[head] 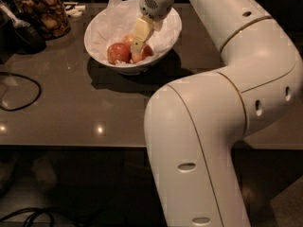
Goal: Pick apple from white bowl
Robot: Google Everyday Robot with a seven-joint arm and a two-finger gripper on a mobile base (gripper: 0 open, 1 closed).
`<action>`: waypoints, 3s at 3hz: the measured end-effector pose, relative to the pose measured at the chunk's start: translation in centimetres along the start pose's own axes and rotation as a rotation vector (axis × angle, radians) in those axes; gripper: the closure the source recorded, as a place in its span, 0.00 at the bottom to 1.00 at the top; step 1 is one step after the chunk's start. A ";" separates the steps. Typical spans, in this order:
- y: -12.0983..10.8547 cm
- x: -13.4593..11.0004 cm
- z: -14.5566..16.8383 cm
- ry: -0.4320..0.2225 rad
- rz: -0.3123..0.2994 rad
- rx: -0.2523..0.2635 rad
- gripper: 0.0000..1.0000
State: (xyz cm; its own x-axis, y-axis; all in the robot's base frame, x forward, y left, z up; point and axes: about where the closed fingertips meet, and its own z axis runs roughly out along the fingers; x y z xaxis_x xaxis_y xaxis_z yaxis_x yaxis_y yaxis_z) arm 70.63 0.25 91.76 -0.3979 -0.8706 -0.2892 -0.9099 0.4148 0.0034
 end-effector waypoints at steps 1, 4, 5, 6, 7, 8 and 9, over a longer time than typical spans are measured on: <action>0.0 -0.1 0.4 0.000 0.000 -0.007 0.15; 0.0 -0.1 1.7 0.012 0.011 -0.035 0.22; 0.1 -0.1 2.0 0.018 0.011 -0.039 0.21; 0.2 -0.2 2.2 0.023 0.011 -0.043 0.22; 0.2 -0.2 2.4 0.027 0.012 -0.046 0.22; 0.3 -0.2 2.8 0.033 0.013 -0.052 0.22; 0.2 -0.2 3.1 0.036 0.016 -0.056 0.23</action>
Offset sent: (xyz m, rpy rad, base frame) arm -0.0238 -0.0128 -0.0067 -0.0505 0.1434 0.0222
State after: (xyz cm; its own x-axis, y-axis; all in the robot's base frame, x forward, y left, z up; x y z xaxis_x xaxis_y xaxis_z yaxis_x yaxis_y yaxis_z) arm 70.87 1.37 88.86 -0.4159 -0.8732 -0.2542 -0.9080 0.4144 0.0621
